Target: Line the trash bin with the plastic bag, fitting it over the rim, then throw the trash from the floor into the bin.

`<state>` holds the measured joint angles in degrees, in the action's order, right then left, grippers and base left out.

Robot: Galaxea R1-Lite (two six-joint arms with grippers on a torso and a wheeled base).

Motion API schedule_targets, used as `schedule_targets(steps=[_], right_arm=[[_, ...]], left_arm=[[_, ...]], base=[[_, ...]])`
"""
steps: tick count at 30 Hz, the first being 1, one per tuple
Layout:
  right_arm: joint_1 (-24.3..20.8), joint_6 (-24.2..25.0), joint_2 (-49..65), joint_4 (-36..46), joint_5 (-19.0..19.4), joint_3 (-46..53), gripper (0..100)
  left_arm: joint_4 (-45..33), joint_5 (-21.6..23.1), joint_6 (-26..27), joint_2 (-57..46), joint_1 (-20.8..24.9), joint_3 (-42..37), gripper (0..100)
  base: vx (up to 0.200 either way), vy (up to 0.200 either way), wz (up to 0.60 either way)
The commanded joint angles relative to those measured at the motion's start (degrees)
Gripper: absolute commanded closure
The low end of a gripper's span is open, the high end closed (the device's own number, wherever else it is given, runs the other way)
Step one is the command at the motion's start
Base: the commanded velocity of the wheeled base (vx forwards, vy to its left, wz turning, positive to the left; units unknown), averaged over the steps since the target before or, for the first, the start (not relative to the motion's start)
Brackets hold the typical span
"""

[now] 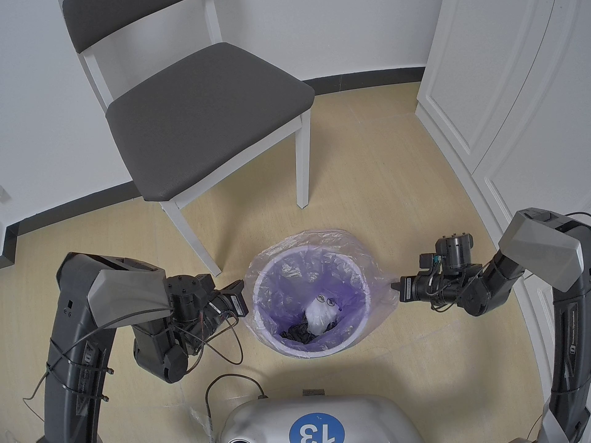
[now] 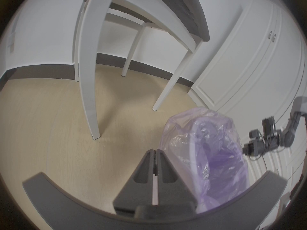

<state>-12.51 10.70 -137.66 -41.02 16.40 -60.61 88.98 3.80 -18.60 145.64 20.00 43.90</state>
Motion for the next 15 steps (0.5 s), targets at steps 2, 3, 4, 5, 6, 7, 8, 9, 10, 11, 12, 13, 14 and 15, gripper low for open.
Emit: schedule_targets(steps=[2,3,4,5,6,7,8,9,10,11,12,13,14,15], right_arm=[[-1.7,-1.7,-2.1,2.1,-0.4,-5.0,100],[-1.8,-2.2,-2.7,2.8,-0.4,-5.8,100],[-1.9,-2.9,-3.6,3.8,-0.4,-6.8,100],[-2.0,-3.5,-4.5,4.8,-0.4,-7.8,100],[-2.1,-4.0,-4.9,5.5,-0.5,-8.4,100],[-2.2,-4.8,-5.8,6.7,-0.5,-9.6,100],[-2.3,-5.0,-6.0,7.0,-0.5,-10.1,100],[-2.3,-5.3,-6.7,8.0,-0.5,-10.9,100],[-2.3,-5.3,-6.7,8.0,-0.5,-10.9,100],[-2.3,-5.7,-7.8,9.7,-0.5,-13.0,100],[-2.3,-5.8,-8.0,11.0,-0.4,-13.9,100],[-2.3,-5.8,-8.1,12.3,-0.4,-14.5,100],[-2.3,-5.8,-8.1,14.0,-0.4,-15.3,100],[-2.3,-5.8,-8.2,16.0,-0.4,-16.6,100]], left_arm=[[0.8,1.1,1.0,4.0,-0.2,1.7,100],[0.7,1.1,1.5,4.7,-0.3,2.2,100],[0.1,1.1,2.0,5.4,-0.5,2.7,100],[-0.5,1.1,2.3,5.8,-0.8,3.1,100],[-0.8,1.1,2.5,6.1,-0.8,3.4,100],[-1.2,1.1,2.6,6.6,-0.9,4.1,100],[-1.3,1.1,2.6,6.7,-0.9,4.3,100],[-1.4,1.2,2.6,6.8,-0.9,4.8,100],[-1.4,1.2,2.6,6.8,-0.9,4.8,100],[-1.5,1.2,2.6,7.1,-0.9,5.6,100],[-1.5,1.1,2.6,7.2,-0.9,5.7,100],[-1.5,1.1,2.6,7.2,-0.8,5.8,100],[-1.5,1.1,2.6,7.2,-0.8,5.8,100],[-1.5,1.1,2.6,7.2,-0.8,5.7,100]], base=[[0.0,0.0,0.0],[0.0,0.0,0.0],[0.0,0.0,0.0],[0.0,0.0,0.0],[0.0,0.0,0.0],[0.0,0.0,0.0],[0.0,0.0,0.0],[0.0,0.0,0.0],[0.0,0.0,0.0],[0.0,0.0,0.0],[0.0,0.0,0.0],[0.0,0.0,0.0],[0.0,0.0,0.0],[0.0,0.0,0.0]])
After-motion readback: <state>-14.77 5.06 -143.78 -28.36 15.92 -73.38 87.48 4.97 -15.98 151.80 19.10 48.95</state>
